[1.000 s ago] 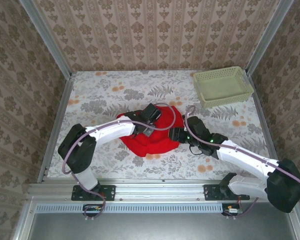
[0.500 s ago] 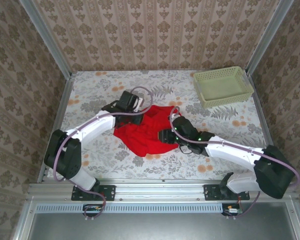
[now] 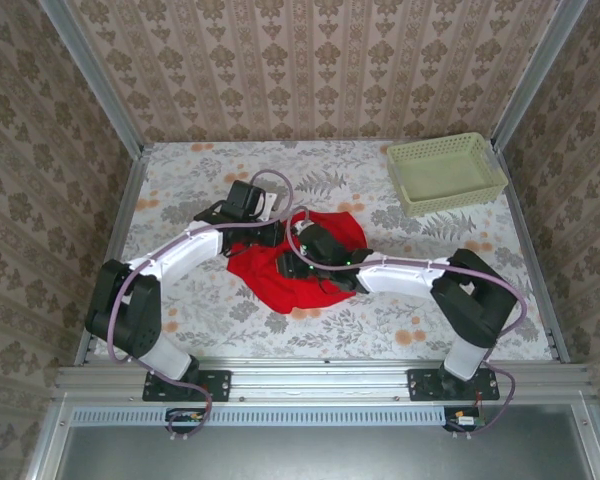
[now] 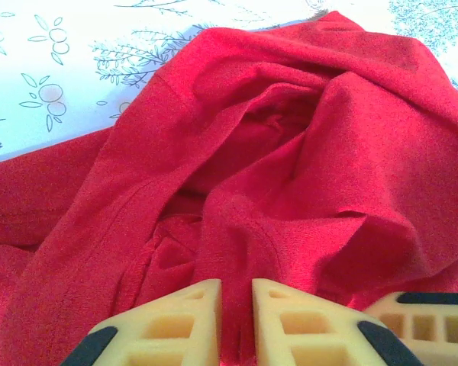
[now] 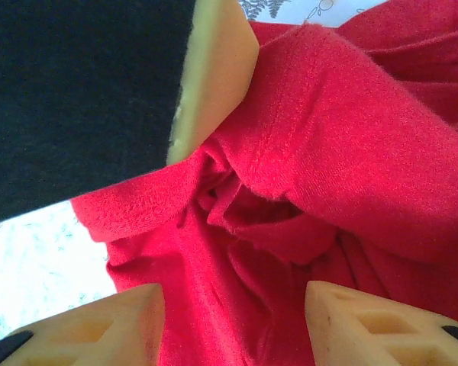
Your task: Fold the inside-out t-shirt
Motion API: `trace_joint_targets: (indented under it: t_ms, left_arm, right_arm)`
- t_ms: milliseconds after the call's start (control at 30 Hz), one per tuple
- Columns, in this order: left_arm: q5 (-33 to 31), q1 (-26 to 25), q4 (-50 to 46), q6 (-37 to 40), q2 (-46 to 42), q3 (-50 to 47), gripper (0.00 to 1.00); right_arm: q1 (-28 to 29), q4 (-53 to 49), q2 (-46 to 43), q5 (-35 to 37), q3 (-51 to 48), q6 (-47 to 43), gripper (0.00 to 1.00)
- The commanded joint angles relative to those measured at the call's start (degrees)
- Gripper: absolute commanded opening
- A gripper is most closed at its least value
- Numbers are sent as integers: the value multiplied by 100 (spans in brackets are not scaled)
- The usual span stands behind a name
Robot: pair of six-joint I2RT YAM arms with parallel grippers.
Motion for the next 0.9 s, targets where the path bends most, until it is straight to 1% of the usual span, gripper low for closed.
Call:
trace_joint_targets:
  t_ms: [0, 133, 233, 300, 433, 533, 600, 700, 867]
  left_arm:
    - [102, 67, 14, -84, -4, -66, 18]
    - [134, 84, 22, -80, 23, -58, 17]
    - [128, 84, 17, -98, 57, -44, 15]
    - [127, 84, 13, -118, 76, -35, 14]
    - [117, 84, -77, -103, 138, 79, 10]
    - [-31, 84, -179, -153, 243, 180, 4]
    - [-75, 92, -181, -197, 282, 208, 1]
    - [-64, 90, -136, -233, 306, 224, 0]
    - [-223, 101, -202, -297, 321, 306, 0]
  right_arm:
    - [34, -3, 249, 281, 303, -32, 53]
    - [33, -147, 436, 567, 463, -41, 53]
    - [35, -387, 576, 778, 683, -92, 46]
    - [36, -417, 593, 859, 721, -140, 37]
    - [43, -444, 451, 902, 657, -174, 10]
    - [105, -545, 240, 941, 571, -275, 1]
    - [174, -547, 10, 989, 408, -375, 0]
    - [204, -590, -244, 1014, 212, -336, 0]
    - [222, -359, -912, 937, -382, -293, 0]
